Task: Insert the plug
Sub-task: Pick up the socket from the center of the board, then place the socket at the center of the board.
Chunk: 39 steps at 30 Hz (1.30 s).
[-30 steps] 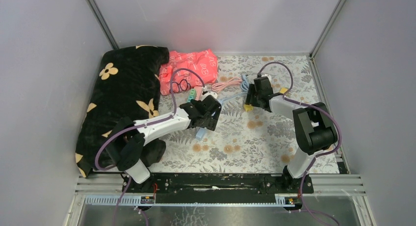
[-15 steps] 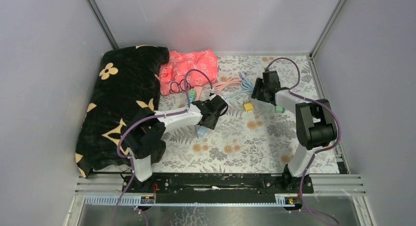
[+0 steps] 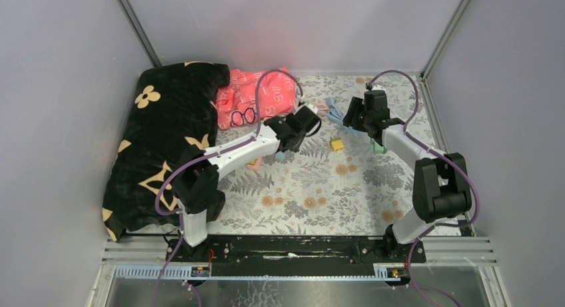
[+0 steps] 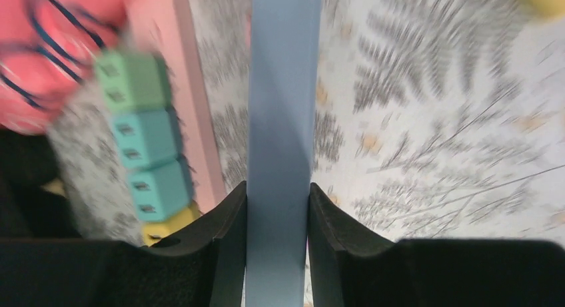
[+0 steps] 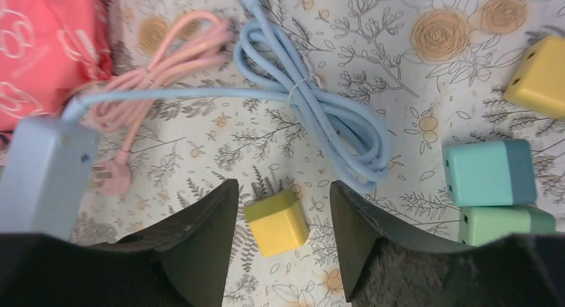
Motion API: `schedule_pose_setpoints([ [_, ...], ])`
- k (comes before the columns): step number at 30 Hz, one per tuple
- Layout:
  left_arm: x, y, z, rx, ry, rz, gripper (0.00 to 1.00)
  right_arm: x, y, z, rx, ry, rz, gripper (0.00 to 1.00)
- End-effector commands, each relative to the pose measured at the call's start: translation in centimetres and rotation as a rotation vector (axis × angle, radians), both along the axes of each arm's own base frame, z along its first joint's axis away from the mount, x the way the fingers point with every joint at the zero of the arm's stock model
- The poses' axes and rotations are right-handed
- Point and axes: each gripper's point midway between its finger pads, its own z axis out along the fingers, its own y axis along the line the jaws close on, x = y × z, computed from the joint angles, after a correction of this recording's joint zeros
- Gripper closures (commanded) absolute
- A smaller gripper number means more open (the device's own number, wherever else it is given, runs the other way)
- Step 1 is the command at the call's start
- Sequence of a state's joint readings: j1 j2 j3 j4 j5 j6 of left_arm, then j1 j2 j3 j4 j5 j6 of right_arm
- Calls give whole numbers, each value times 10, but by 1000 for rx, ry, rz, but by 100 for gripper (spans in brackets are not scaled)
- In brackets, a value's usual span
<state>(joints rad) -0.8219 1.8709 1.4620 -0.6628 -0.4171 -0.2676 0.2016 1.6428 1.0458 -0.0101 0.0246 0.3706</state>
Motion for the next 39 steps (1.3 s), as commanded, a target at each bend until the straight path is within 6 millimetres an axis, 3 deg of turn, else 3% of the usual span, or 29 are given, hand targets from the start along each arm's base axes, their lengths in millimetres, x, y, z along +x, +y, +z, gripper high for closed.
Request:
schedule_pose_setpoints([
  [1, 49, -14, 104, 4, -244, -24, 100, -3, -5, 39, 12, -105, -18, 40],
  [7, 92, -34, 218, -4, -461, -46, 100, -12, -7, 58, 25, -156, -18, 39],
  [9, 91, -37, 247, -38, -509, -54, 100, -16, -6, 61, 34, -170, -7, 39],
  [11, 82, -35, 261, -70, -532, -71, 100, -19, -1, 61, 49, -177, 22, 39],
  [19, 41, -19, 197, -82, -419, -92, 100, -31, 25, 55, 147, -160, 143, 38],
  [25, -1, -21, 148, -118, -304, -118, 100, -43, 35, 41, 194, -126, 183, 37],
  [34, -56, -1, 31, 17, -125, -79, 100, -54, 23, 13, 119, -78, 178, 37],
  [39, -65, 9, -9, 145, -162, -49, 100, -54, 22, 9, 112, -70, 180, 37],
])
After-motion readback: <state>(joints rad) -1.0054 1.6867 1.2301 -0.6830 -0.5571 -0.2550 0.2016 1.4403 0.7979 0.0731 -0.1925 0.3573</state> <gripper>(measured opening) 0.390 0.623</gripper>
